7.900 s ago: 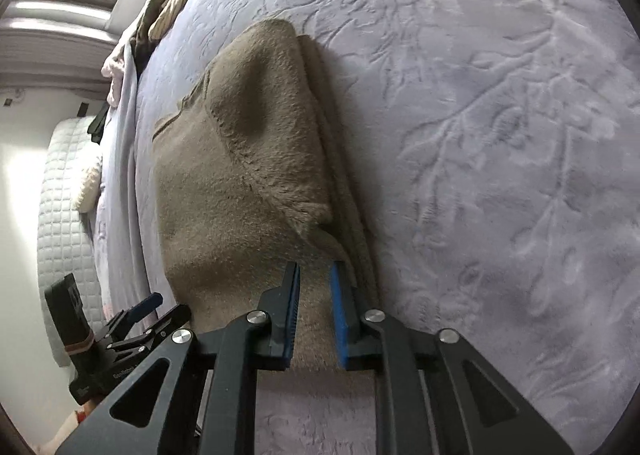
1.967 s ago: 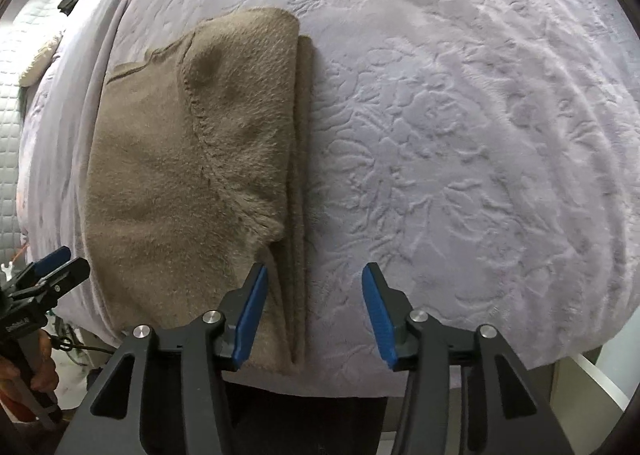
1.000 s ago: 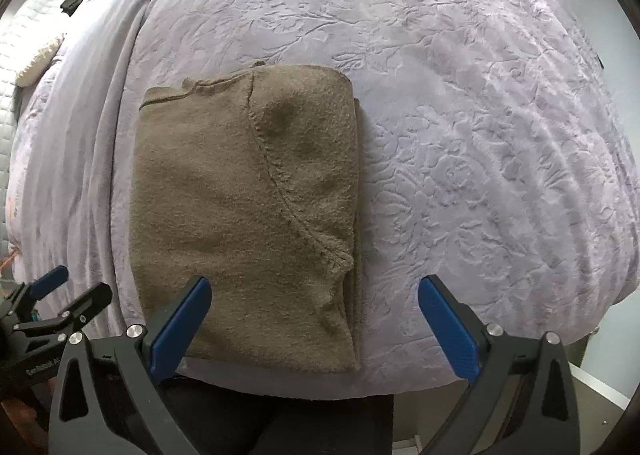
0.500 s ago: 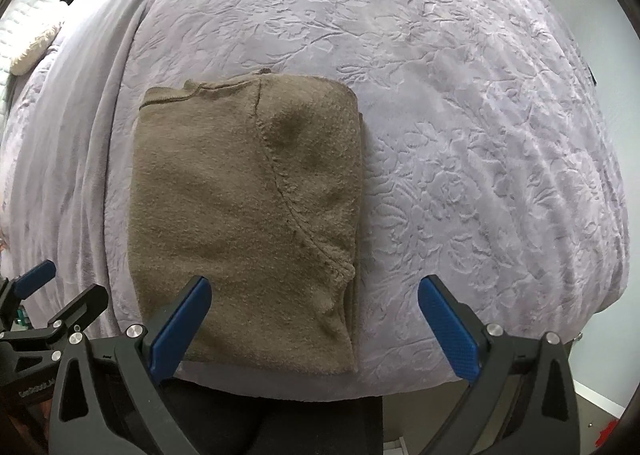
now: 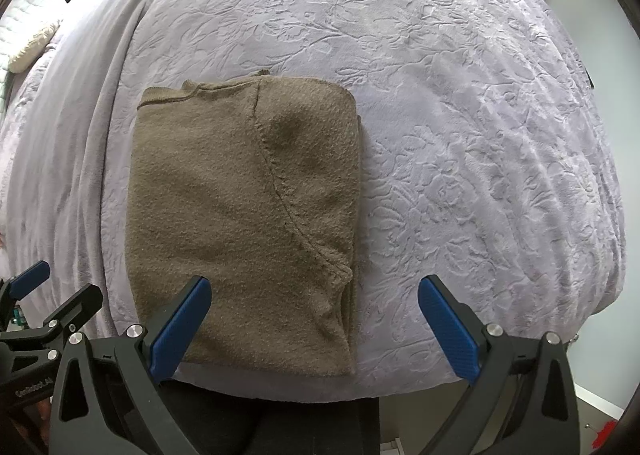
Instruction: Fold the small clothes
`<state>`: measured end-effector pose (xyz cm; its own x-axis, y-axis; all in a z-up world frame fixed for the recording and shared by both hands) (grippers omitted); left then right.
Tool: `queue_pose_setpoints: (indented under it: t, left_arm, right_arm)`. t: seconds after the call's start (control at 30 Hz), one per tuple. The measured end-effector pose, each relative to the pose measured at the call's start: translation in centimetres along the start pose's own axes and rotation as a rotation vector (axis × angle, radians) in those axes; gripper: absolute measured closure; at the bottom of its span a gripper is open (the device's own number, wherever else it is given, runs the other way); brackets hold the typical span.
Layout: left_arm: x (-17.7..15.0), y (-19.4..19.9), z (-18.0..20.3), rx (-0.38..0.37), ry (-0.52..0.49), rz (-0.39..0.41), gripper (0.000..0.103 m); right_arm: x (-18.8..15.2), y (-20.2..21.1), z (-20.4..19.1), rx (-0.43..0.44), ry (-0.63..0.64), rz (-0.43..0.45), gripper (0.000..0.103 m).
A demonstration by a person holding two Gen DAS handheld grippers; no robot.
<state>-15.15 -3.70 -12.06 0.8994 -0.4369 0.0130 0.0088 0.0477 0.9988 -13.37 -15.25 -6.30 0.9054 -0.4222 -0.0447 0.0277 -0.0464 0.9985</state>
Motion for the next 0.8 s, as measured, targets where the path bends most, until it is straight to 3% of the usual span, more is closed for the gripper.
queue_pose_setpoints:
  t: [0.8]
  left_arm:
    - [-0.16,-0.13,-0.07,0.004,0.003,-0.003,0.0]
  right_arm:
    - [0.08,-0.17,0.03,-0.004,0.02,-0.006,0.0]
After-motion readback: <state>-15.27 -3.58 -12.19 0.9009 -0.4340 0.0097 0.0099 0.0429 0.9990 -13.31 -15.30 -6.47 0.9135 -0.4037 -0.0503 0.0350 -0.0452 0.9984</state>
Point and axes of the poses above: each gripper's, at about its wrist camera, not at the fingertips, and y roughly against the way its jaws point, z to its right, x to its top, the point moved 4 cm from there along -y, roughly the way its jaws point, and after that the axes turned 7 degrees about -z, right-handed, at the moved point
